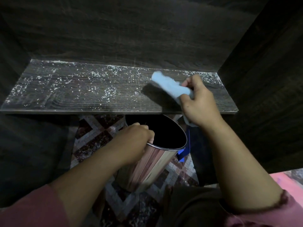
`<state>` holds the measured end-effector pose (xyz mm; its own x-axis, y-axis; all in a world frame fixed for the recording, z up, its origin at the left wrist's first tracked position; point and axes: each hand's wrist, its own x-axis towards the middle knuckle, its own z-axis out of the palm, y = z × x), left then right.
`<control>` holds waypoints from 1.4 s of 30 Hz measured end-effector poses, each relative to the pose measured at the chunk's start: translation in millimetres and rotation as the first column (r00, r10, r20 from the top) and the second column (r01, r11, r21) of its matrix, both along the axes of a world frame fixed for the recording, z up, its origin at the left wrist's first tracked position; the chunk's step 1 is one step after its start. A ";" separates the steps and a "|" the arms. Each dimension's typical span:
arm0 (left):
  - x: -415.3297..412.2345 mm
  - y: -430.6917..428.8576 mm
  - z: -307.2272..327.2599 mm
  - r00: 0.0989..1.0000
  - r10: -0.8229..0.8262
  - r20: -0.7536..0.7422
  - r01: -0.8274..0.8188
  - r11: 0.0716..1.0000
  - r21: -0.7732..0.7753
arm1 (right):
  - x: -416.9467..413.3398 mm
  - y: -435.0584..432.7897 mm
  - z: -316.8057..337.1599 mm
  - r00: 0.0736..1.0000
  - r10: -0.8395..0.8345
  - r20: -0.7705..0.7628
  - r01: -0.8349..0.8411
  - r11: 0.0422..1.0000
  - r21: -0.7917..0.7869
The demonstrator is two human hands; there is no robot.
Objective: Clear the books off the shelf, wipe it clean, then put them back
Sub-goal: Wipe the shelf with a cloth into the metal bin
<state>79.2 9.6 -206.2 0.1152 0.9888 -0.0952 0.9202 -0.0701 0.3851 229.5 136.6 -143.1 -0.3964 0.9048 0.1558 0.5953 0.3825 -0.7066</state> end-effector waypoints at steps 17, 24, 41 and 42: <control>7.5 14.2 -7.0 0.999 -0.023 -0.038 0.022 1.000 -0.015 | 12.1 15.3 -25.4 0.992 -0.018 0.127 0.025 0.998 -0.054; 26.0 27.4 -10.5 0.999 -0.013 -0.048 0.013 1.000 0.019 | 49.4 62.7 -38.3 0.880 -0.397 0.263 0.375 0.918 0.129; 34.9 39.3 -21.6 1.000 0.020 -0.004 -0.020 0.997 0.073 | 45.3 75.7 -59.5 0.927 -0.366 0.080 0.346 0.918 0.196; 33.6 39.2 -21.0 1.000 0.027 -0.003 -0.026 0.997 0.071 | 55.1 80.7 -62.5 0.881 -0.443 0.165 0.410 0.890 0.197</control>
